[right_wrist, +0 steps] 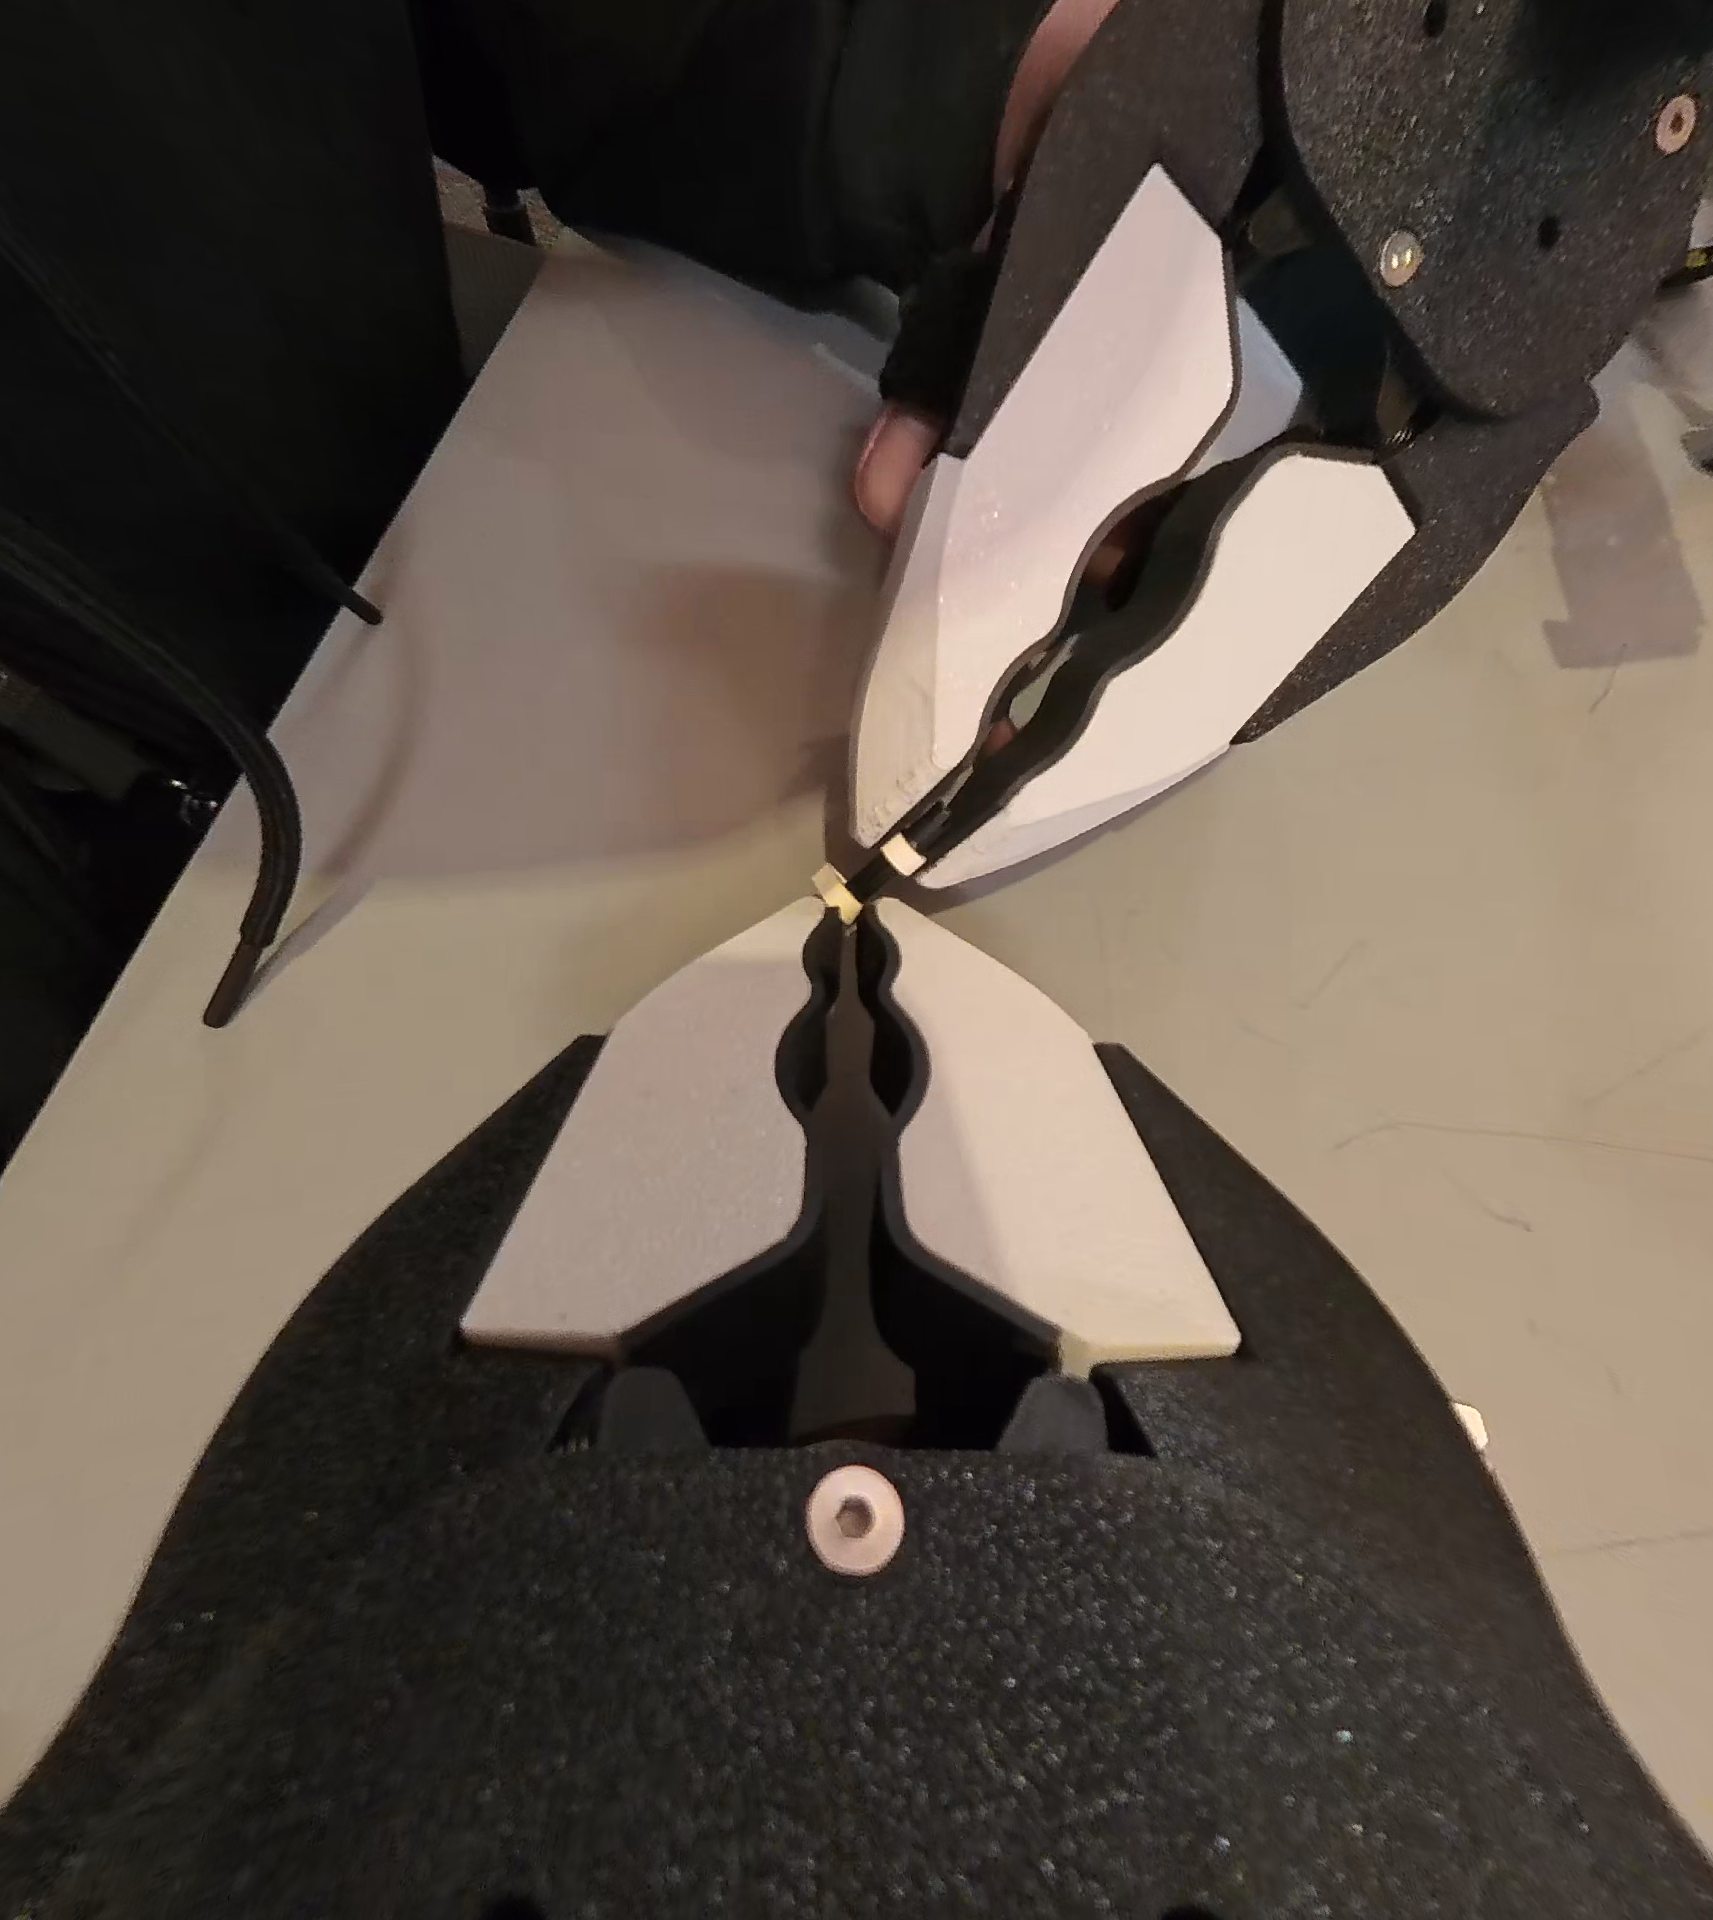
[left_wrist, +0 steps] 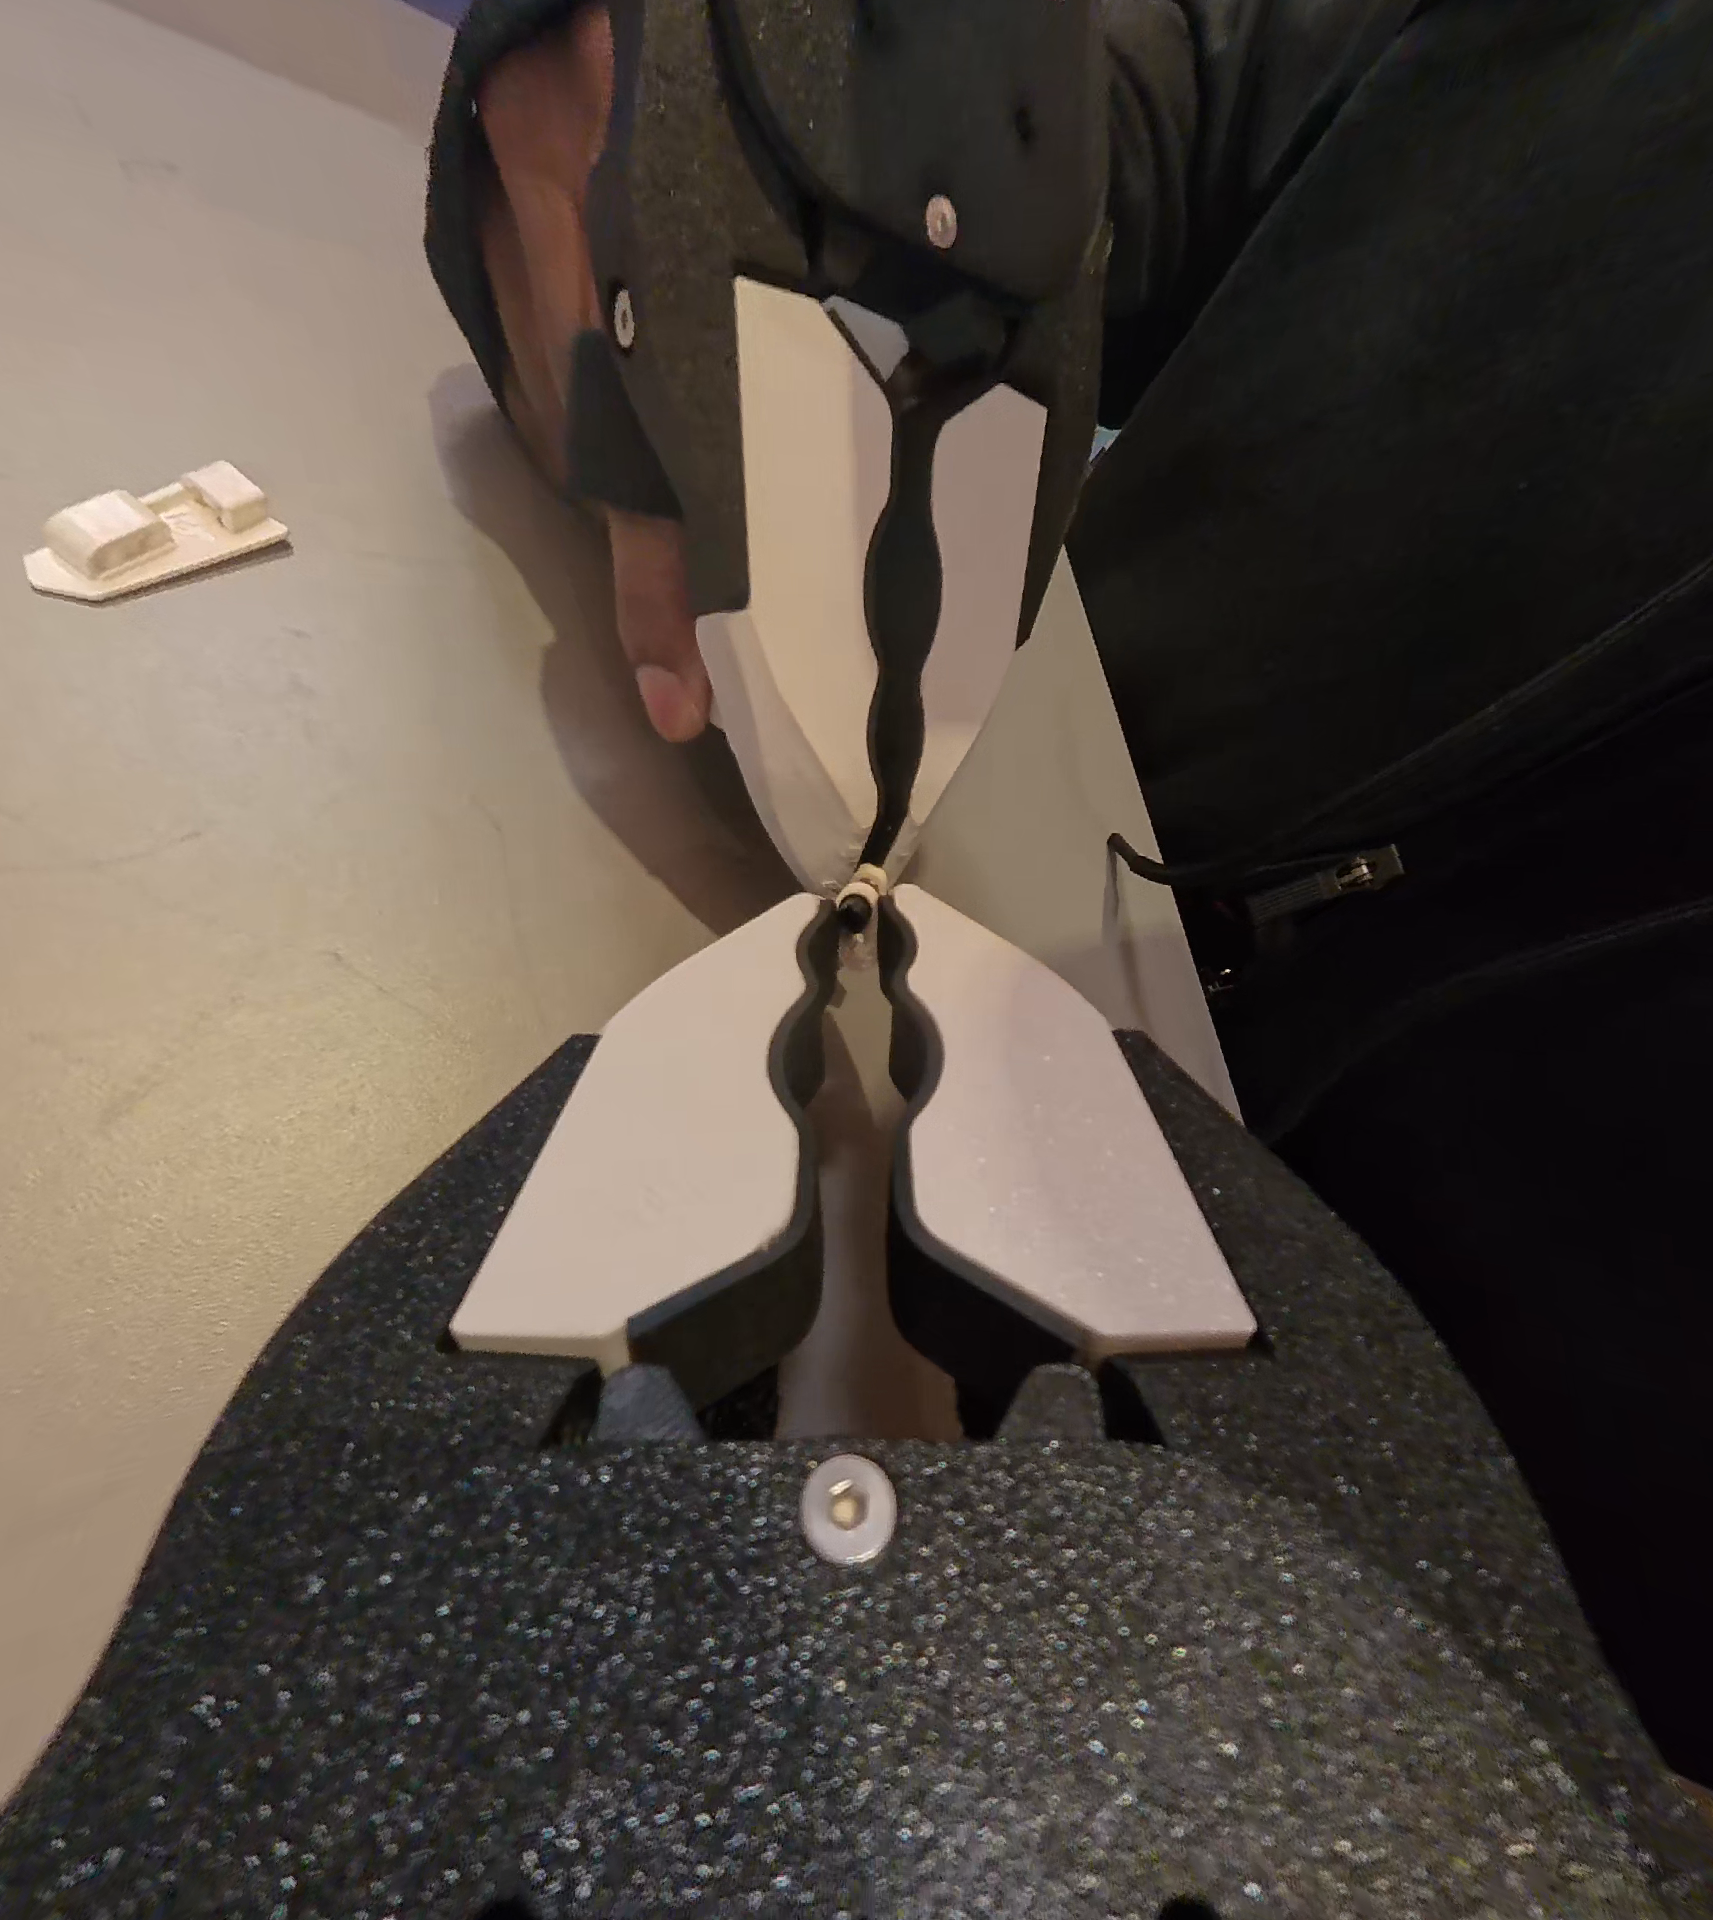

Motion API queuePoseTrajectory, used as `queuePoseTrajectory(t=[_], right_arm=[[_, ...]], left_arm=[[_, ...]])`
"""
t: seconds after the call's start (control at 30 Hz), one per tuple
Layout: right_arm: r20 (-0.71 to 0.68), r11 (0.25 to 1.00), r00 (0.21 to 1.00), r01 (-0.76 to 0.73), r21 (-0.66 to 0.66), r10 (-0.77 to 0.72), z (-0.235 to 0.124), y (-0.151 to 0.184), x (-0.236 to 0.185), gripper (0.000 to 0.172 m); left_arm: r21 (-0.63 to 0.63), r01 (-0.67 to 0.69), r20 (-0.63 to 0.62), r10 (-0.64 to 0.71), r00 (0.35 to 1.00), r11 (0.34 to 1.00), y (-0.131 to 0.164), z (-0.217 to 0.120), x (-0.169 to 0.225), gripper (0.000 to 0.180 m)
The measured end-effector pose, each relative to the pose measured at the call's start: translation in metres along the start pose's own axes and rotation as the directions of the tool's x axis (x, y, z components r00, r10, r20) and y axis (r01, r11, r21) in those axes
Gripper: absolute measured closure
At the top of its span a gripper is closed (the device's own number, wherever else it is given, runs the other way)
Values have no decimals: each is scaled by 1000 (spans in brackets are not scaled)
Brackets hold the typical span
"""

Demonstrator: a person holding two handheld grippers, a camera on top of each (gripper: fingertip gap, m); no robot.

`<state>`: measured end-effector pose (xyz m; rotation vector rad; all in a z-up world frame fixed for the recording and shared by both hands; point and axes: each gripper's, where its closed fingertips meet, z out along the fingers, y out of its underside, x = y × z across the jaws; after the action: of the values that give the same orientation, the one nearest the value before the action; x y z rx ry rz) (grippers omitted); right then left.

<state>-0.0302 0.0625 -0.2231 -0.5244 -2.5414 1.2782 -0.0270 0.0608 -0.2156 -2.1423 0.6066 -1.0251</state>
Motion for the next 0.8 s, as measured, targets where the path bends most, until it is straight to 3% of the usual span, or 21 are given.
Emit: queuePoseTrajectory(t=[0.27,0.8], right_arm=[[-30,1000,1000,2,3,-2,0,-1,4,169],[-147,969,971,-158,191,188,-24,-17,34,164]], left_arm=[[26,7,11,-7,1000,1000,-3,-2,-2,173],[320,-8,108,-28,994,948,-37,-31,-14,173]])
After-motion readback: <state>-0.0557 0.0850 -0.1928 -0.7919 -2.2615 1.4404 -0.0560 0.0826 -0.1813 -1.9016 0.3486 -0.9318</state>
